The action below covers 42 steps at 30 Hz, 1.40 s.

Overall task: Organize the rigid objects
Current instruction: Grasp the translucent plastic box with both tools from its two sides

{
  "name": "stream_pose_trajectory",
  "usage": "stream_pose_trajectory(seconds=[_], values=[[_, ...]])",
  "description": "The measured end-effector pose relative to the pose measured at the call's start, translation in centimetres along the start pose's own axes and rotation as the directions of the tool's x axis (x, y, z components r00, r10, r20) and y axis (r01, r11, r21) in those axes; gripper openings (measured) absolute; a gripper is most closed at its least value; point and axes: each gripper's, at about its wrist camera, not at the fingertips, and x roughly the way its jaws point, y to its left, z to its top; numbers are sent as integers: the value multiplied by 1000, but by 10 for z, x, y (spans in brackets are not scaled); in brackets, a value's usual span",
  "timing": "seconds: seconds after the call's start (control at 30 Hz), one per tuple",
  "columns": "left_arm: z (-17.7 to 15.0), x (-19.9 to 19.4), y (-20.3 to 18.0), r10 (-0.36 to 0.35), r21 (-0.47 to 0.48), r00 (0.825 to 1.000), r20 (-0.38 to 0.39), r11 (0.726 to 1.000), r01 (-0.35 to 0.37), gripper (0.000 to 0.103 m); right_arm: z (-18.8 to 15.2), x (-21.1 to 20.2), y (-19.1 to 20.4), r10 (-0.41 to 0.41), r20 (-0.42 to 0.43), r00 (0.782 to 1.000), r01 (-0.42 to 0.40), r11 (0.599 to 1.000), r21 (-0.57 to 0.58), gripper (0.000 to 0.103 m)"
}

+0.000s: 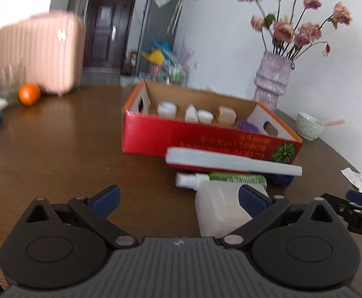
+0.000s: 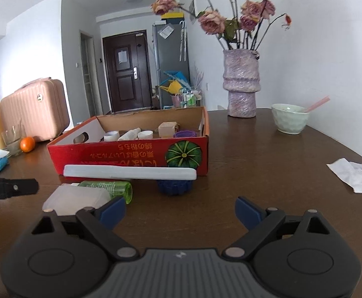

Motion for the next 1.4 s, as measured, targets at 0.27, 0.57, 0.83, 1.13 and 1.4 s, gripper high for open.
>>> stream_pose_trajectory(seconds=[0.27, 0.57, 0.83, 1.13, 1.4], values=[[1, 49, -30, -177, -124, 970, -168, 980, 157, 103, 5, 19, 0, -19, -34, 999, 18, 1000, -22, 91], [-2, 33, -6, -145, -162, 986, -84, 978, 130, 83, 10, 36, 4, 204, -112, 973, -191, 975, 116, 69], [2, 36, 12, -264, -291, 955, -136, 932, 216, 40, 14, 61, 42, 374, -145, 916, -335, 912, 235, 33], [-7, 0, 1, -281, -277, 955, -94, 929, 246, 30, 8, 7, 40, 318, -109, 942, -291, 933, 213, 22], [-16, -49, -10, -297, -226, 954, -26, 932, 284, 28, -2, -47, 40, 308, -35, 951, -293, 930, 220, 23]])
